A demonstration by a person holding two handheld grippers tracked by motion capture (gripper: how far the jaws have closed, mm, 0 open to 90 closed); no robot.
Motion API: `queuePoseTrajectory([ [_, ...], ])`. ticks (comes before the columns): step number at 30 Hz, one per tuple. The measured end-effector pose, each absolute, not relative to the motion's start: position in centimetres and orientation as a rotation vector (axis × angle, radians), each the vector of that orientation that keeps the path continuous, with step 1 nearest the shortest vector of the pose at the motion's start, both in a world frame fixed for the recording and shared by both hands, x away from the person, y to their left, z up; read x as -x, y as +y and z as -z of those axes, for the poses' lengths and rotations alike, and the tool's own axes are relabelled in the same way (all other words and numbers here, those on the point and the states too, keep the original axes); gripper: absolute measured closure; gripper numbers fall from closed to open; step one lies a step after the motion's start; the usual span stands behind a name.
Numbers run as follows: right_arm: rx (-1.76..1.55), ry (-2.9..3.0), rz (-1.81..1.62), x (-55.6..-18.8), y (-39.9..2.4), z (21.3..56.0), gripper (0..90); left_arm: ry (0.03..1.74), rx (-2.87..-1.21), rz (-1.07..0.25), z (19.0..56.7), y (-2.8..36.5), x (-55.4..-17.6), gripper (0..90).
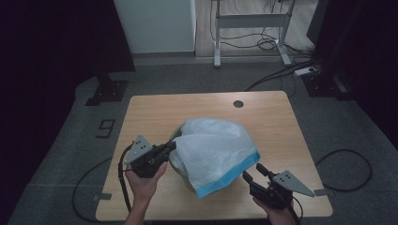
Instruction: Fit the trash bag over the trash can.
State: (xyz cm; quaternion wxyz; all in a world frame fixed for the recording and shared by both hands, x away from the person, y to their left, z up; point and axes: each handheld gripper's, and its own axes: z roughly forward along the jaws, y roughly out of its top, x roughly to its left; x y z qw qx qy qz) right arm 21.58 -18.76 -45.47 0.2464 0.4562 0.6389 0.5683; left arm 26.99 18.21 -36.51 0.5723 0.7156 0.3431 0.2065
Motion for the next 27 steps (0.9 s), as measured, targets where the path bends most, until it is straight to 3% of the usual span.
queuePoseTrajectory([
  [11, -1.238, 1.72, -1.546, -23.5, -18.5, 44.0, 41.2, 0.791, -1.682, -0.472, 36.8, 18.4, -26.6, 89.5],
  [23, -1.149, 1.665, -1.561, -25.2, -18.3, 39.8, 44.3, 0.76, -1.703, -0.413, 37.7, 18.9, -26.1, 88.6],
  [26, -1.113, 1.679, -1.561, -25.6, -17.7, 39.0, 44.9, 0.729, -1.726, -0.402, 37.6, 18.8, -25.7, 78.6],
  [27, -1.101, 1.686, -1.558, -25.8, -17.5, 38.7, 45.4, 0.716, -1.735, -0.404, 37.5, 18.7, -25.5, 68.9],
])
